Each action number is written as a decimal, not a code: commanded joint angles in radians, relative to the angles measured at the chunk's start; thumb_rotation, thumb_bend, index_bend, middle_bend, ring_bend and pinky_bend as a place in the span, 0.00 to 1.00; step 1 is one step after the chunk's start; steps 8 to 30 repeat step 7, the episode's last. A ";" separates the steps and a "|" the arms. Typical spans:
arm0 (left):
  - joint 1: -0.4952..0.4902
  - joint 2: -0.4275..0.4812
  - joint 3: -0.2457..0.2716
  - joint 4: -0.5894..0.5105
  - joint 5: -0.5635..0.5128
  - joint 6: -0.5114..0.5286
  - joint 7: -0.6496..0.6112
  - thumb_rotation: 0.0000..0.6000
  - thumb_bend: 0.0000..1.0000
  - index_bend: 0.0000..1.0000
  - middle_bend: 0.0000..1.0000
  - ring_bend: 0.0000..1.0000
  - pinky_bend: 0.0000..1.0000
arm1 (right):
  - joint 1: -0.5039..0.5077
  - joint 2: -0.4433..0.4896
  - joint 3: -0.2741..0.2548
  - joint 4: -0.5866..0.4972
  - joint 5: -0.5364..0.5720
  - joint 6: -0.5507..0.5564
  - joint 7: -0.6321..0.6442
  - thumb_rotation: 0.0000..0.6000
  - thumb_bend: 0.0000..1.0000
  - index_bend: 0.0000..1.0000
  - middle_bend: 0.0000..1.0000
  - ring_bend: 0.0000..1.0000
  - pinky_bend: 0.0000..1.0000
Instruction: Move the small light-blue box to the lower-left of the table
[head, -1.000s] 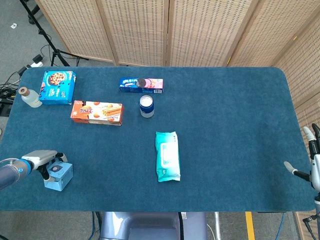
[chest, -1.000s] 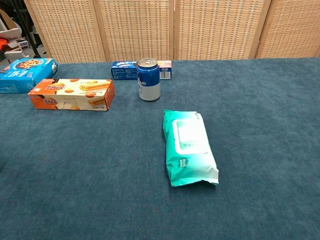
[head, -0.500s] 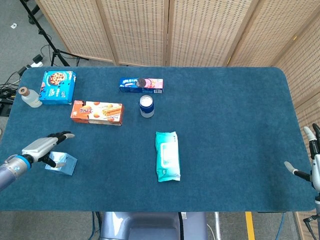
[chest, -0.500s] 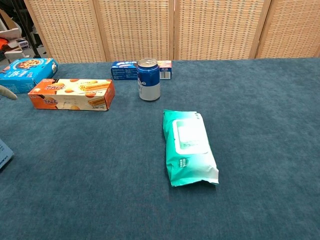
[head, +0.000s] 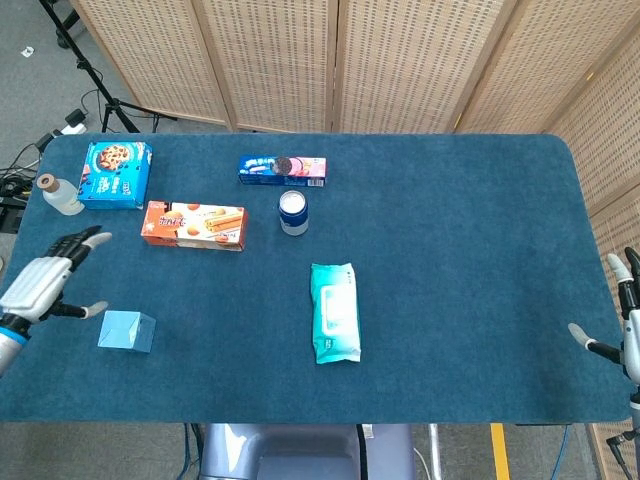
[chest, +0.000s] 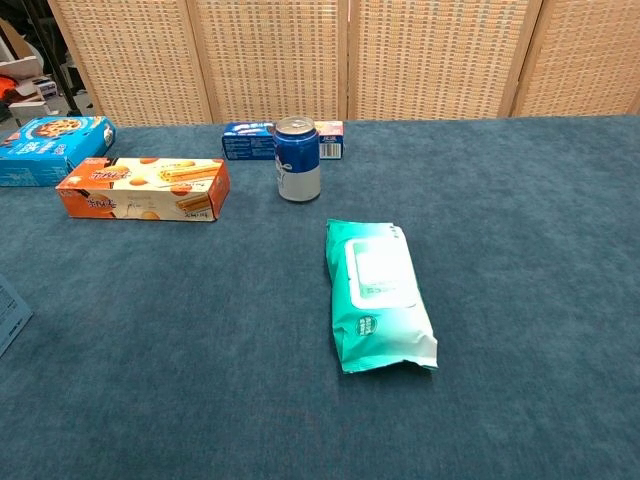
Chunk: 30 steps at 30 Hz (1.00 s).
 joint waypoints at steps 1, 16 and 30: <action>0.170 -0.170 -0.060 0.053 -0.141 0.235 0.276 1.00 0.19 0.00 0.00 0.00 0.00 | 0.000 -0.001 0.000 0.001 0.001 -0.001 -0.001 1.00 0.00 0.00 0.00 0.00 0.00; 0.215 -0.230 -0.078 0.111 -0.130 0.292 0.199 1.00 0.19 0.00 0.00 0.00 0.00 | 0.000 0.000 0.001 0.003 0.000 0.002 0.002 1.00 0.00 0.00 0.00 0.00 0.00; 0.215 -0.230 -0.078 0.111 -0.130 0.292 0.199 1.00 0.19 0.00 0.00 0.00 0.00 | 0.000 0.000 0.001 0.003 0.000 0.002 0.002 1.00 0.00 0.00 0.00 0.00 0.00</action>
